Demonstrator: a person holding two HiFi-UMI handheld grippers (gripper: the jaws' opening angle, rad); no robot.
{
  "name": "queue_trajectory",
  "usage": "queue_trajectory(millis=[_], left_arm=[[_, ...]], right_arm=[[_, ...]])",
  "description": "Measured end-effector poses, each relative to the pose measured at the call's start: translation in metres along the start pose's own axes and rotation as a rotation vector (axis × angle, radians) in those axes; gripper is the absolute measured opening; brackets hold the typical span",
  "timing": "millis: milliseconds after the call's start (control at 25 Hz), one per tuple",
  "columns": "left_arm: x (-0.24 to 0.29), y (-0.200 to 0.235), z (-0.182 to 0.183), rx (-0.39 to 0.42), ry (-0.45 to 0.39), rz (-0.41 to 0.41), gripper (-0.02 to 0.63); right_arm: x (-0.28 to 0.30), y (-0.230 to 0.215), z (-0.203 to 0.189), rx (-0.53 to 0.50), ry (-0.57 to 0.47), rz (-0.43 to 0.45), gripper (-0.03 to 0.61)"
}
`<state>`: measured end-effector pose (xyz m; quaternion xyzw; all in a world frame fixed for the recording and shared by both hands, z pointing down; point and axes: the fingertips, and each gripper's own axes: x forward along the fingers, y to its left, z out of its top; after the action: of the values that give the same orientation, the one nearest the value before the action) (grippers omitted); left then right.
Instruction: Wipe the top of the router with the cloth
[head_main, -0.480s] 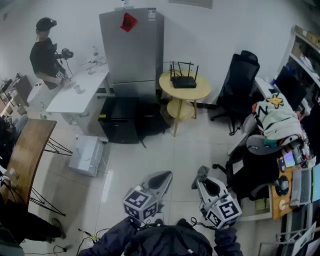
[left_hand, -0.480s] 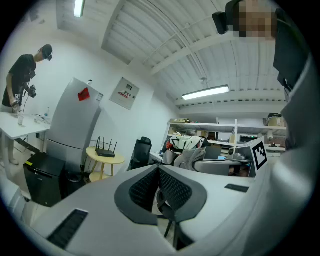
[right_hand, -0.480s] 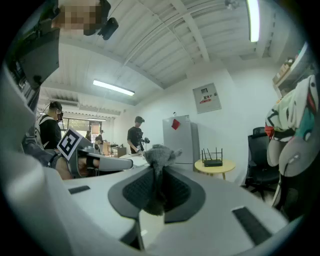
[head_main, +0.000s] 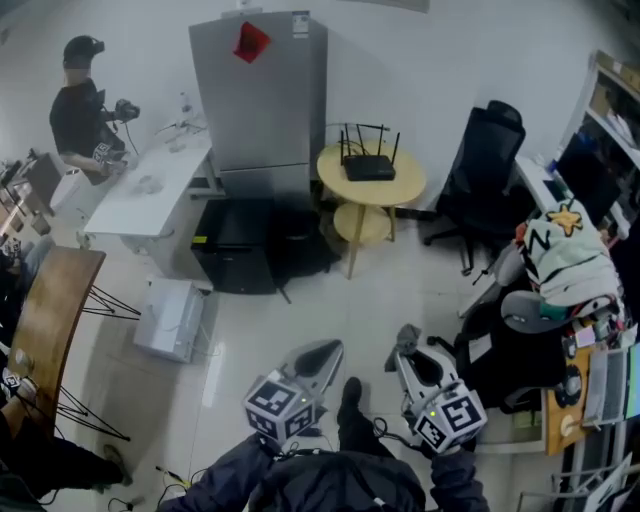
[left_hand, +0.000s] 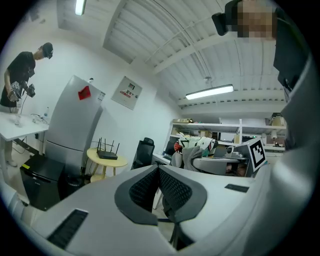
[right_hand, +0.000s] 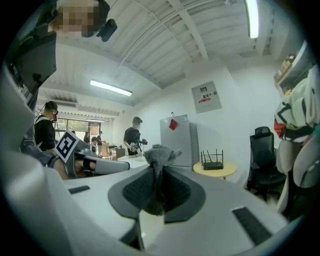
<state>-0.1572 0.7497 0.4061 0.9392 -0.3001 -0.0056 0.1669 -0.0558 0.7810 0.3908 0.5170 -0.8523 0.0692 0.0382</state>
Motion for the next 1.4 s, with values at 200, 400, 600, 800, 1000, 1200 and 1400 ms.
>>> queue_trajectory(millis=[200,400,600,800,1000,1200,1400], left_arm=[[0.061,0.045,0.018,0.004,0.000,0.010,0.002],[0.138,0.096,0.045,0.000,-0.005,0.034,0.002],[0.218,0.141,0.072,-0.004,0.006,0.040,0.002],[0.278,0.173,0.098,0.009,0.018,0.051,0.002],[0.314,0.209,0.109,0.002,0.020,0.067,0.002],[0.339,0.263,0.128,-0.017,0.006,0.108,0.002],[0.355,0.286,0.139,-0.008,0.002,0.080,0.002]], right_arm=[[0.057,-0.059,0.007,0.002,-0.002,0.006,0.071],[0.120,-0.128,0.018,0.005,0.010,0.028,0.071],[0.177,-0.201,0.033,0.028,0.016,0.039,0.071],[0.221,-0.259,0.045,0.038,0.027,0.044,0.071],[0.256,-0.291,0.051,0.039,0.042,0.051,0.071],[0.280,-0.320,0.058,0.021,0.064,0.022,0.071],[0.301,-0.342,0.061,-0.009,0.097,-0.022,0.071]])
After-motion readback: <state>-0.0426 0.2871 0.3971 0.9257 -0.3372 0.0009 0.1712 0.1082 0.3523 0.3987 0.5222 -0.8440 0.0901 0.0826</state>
